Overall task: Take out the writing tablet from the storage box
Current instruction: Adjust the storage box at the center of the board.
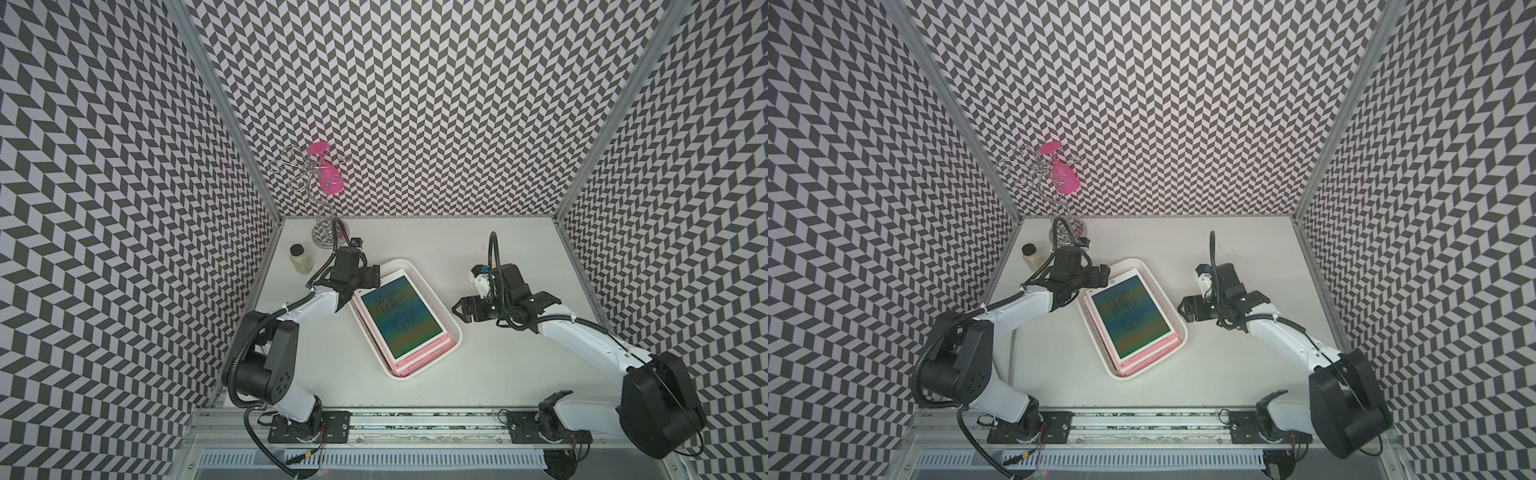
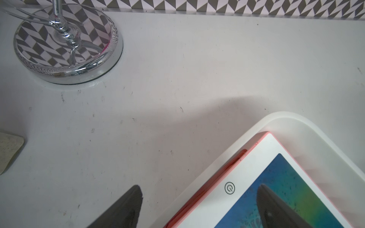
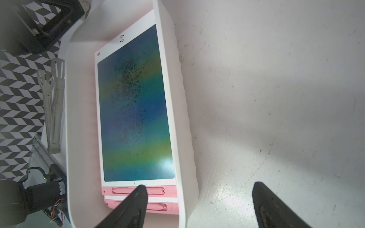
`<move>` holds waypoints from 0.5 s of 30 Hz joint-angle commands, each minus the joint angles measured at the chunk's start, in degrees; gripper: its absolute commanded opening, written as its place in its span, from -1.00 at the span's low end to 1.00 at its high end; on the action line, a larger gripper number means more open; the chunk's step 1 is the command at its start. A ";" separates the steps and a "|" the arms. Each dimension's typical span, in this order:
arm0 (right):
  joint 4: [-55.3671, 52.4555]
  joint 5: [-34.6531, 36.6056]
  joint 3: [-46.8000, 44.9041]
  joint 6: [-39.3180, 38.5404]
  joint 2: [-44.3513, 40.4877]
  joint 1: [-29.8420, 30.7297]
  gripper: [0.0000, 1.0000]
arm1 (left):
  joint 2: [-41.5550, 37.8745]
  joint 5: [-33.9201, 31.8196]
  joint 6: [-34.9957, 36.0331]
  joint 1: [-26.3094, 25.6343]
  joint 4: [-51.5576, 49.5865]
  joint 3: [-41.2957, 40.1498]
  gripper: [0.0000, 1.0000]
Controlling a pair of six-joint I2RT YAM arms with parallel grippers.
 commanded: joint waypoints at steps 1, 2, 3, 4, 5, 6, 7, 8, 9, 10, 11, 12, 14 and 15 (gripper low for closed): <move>1.86 -1.44 -2.24 2.59 -2.73 0.18 0.69 | 1.35 -3.95 1.76 -1.58 -3.63 2.40 0.64; 2.21 -1.90 -3.14 3.22 -3.49 0.13 0.71 | 1.67 -4.37 1.55 -1.67 -4.40 2.86 0.61; 2.59 -2.52 -4.04 3.78 -4.23 0.12 0.72 | 1.68 -4.16 1.54 -1.68 -4.67 2.92 0.60; 2.84 -2.99 -4.74 4.21 -4.67 0.14 0.72 | 1.62 -3.79 1.45 -1.82 -4.79 2.93 0.60; 2.97 -3.14 -5.43 4.70 -5.35 0.19 0.72 | 1.53 -3.41 1.60 -2.00 -4.70 2.85 0.60; 2.90 -3.12 -6.06 5.09 -6.01 0.18 0.72 | 1.58 -3.80 1.46 -2.15 -4.84 2.83 0.59; 2.85 -2.99 -6.59 5.32 -6.57 0.15 0.73 | 1.90 -4.09 1.26 -2.14 -5.02 2.82 0.58; 2.68 -2.82 -7.17 5.59 -7.18 0.18 0.73 | 2.38 -4.75 1.21 -2.17 -5.59 3.14 0.59; 2.38 -2.86 -7.60 5.69 -7.79 0.20 0.73 | 2.87 -5.75 1.03 -2.14 -6.19 3.47 0.60; 2.23 -3.06 -8.07 5.86 -8.40 0.18 0.73 | 3.28 -6.54 1.03 -2.28 -6.61 3.70 0.61; 2.26 -3.42 -8.79 6.17 -9.21 0.16 0.72 | 3.38 -6.94 1.08 -2.24 -6.58 3.72 0.61; 2.42 -3.97 -9.59 6.52 -10.06 0.18 0.72 | 3.38 -6.88 1.09 -2.28 -6.28 3.56 0.61; 2.95 -4.91 -11.25 7.37 -11.38 0.23 0.71 | 3.37 -6.87 1.42 -2.28 -5.20 3.21 0.61; 3.27 -5.53 -12.15 7.70 -11.98 0.25 0.69 | 3.71 -7.32 1.67 -2.28 -5.22 3.39 0.61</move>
